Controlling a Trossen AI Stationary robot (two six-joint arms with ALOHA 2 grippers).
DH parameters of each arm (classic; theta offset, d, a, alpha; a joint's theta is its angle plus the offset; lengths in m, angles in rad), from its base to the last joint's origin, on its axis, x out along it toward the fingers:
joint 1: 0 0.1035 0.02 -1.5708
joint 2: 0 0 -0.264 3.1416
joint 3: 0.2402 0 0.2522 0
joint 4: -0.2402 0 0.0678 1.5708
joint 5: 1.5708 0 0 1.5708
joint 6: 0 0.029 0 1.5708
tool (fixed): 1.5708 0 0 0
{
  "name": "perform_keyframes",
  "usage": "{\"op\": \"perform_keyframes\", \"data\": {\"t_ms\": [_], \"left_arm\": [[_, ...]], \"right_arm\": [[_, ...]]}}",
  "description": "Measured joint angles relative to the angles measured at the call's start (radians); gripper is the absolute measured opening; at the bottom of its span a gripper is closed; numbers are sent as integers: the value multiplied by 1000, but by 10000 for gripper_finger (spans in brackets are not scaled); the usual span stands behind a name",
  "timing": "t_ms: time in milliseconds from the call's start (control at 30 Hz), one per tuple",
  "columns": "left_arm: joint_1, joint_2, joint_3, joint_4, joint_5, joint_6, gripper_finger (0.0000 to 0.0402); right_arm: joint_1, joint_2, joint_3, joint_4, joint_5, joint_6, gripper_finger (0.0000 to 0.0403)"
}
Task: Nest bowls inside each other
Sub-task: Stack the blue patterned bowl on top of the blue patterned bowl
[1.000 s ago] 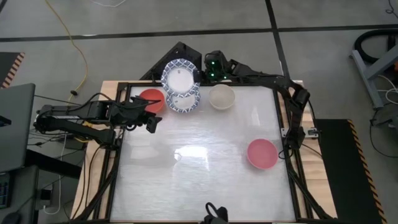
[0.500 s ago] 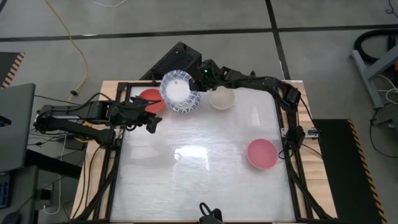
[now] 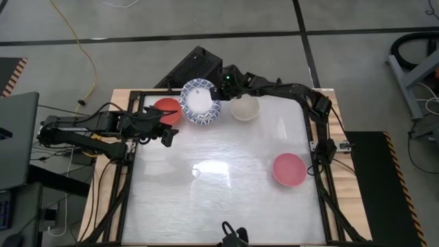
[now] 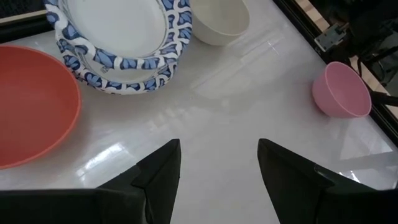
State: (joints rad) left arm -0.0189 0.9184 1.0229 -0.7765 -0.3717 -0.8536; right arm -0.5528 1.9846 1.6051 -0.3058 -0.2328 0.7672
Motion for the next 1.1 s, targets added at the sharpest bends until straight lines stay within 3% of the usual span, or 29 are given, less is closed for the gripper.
{"op": "perform_keyframes", "data": {"t_ms": [700,1100], "left_arm": [[0,0,0,0,-1,-7,203],[1,0,0,0,-1,-7,203]], "right_arm": [[-19,34,2,-23,-29,-67,9],[-60,34,98,-190,-65,-216,9]]}}
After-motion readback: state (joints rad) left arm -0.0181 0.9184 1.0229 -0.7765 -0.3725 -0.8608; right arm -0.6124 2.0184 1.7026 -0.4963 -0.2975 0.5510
